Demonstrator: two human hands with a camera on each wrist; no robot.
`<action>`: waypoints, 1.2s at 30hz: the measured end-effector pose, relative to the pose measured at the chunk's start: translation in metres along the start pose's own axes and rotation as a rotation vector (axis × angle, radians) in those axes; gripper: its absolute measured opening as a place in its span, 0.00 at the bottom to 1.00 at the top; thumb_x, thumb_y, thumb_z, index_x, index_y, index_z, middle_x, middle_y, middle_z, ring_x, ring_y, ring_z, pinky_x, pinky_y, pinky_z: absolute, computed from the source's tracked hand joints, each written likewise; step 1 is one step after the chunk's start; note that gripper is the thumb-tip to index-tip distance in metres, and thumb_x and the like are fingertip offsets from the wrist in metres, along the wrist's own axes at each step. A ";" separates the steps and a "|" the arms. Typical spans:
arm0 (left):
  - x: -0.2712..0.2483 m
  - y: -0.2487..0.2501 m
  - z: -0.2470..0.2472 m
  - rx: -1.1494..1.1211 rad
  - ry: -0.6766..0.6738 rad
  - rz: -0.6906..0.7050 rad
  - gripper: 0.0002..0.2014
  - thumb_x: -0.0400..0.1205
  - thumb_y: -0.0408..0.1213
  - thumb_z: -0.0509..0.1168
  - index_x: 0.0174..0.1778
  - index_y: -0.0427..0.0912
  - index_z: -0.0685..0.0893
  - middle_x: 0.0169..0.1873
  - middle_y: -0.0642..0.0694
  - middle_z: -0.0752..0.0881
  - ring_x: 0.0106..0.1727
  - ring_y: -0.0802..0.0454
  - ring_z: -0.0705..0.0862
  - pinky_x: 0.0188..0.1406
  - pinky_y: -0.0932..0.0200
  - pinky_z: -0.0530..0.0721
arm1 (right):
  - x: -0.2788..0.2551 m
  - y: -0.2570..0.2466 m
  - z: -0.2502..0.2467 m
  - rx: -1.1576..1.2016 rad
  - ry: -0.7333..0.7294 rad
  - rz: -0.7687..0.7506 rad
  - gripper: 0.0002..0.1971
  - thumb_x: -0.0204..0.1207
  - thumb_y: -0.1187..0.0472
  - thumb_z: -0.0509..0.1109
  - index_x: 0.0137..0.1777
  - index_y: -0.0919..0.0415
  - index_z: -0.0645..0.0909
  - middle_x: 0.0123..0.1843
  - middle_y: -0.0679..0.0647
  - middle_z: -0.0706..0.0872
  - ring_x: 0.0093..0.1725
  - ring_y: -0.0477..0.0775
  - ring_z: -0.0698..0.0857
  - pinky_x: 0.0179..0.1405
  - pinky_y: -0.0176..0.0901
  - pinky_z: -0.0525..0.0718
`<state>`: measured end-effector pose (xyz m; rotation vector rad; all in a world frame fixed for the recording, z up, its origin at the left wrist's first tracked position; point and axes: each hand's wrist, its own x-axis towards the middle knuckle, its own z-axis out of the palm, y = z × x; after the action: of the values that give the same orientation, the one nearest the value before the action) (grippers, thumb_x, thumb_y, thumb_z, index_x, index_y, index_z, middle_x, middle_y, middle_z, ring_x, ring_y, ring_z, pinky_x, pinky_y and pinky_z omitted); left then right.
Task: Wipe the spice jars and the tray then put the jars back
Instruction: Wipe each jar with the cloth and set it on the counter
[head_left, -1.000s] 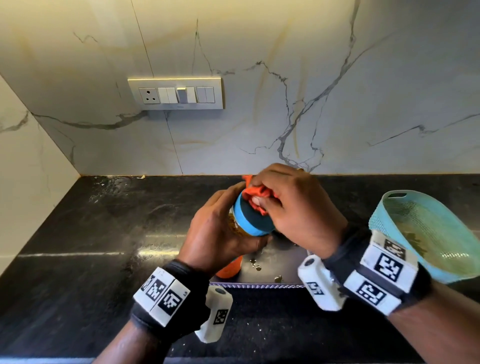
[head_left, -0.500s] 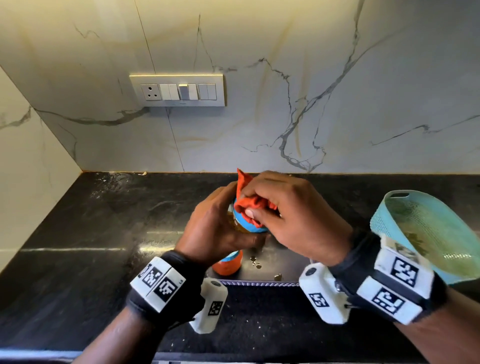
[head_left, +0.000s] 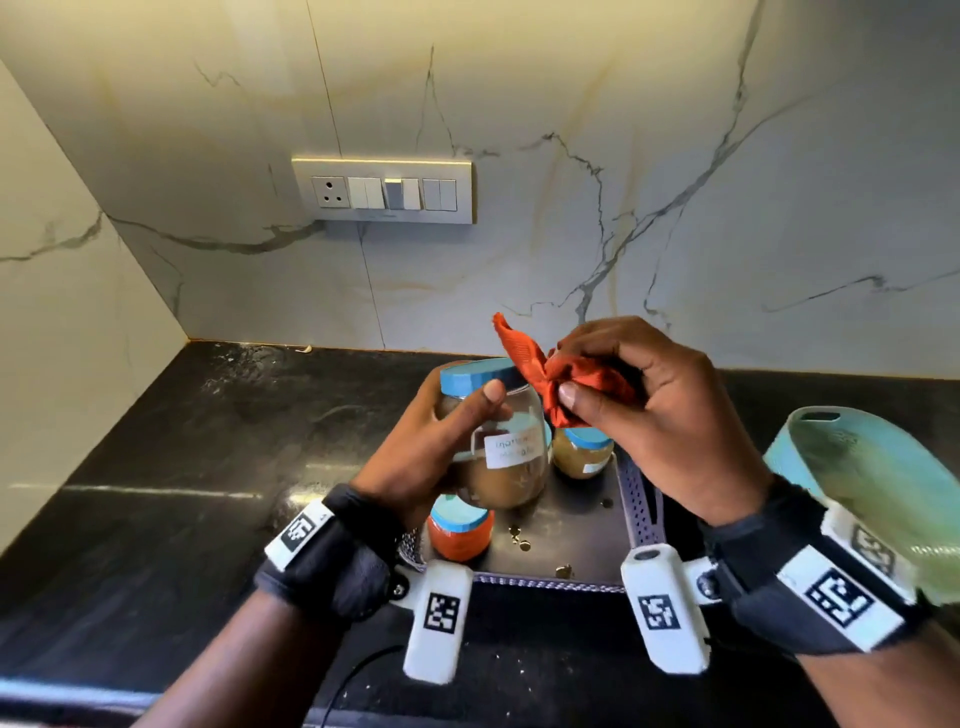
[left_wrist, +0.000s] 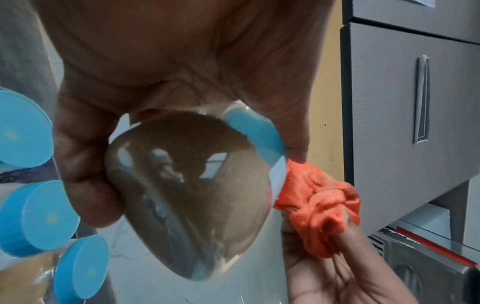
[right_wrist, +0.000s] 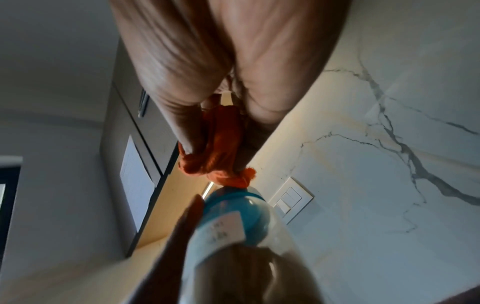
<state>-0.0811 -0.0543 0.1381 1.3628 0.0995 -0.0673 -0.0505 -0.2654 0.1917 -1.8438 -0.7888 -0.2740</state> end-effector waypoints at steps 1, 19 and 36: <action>-0.001 0.000 0.000 -0.015 -0.009 0.011 0.37 0.71 0.60 0.77 0.73 0.44 0.78 0.63 0.33 0.89 0.67 0.34 0.88 0.67 0.22 0.82 | 0.001 0.001 0.004 -0.051 -0.006 -0.044 0.12 0.72 0.69 0.79 0.55 0.61 0.88 0.54 0.51 0.88 0.60 0.53 0.87 0.63 0.49 0.85; -0.004 0.027 -0.008 -0.063 0.028 0.080 0.27 0.79 0.47 0.69 0.73 0.40 0.76 0.60 0.34 0.91 0.61 0.33 0.91 0.48 0.42 0.94 | 0.007 0.001 0.033 -0.380 -0.062 -0.259 0.19 0.74 0.67 0.79 0.65 0.62 0.85 0.60 0.51 0.86 0.59 0.51 0.86 0.60 0.42 0.84; 0.013 0.031 -0.013 -0.161 0.019 0.064 0.33 0.80 0.51 0.72 0.75 0.35 0.74 0.63 0.22 0.85 0.58 0.28 0.89 0.55 0.31 0.90 | 0.012 0.000 0.038 -0.312 0.001 -0.271 0.09 0.74 0.70 0.77 0.53 0.60 0.90 0.52 0.50 0.87 0.54 0.47 0.85 0.58 0.38 0.82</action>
<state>-0.0654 -0.0354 0.1645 1.2053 0.0759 0.0076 -0.0478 -0.2264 0.1822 -2.0230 -1.0428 -0.6003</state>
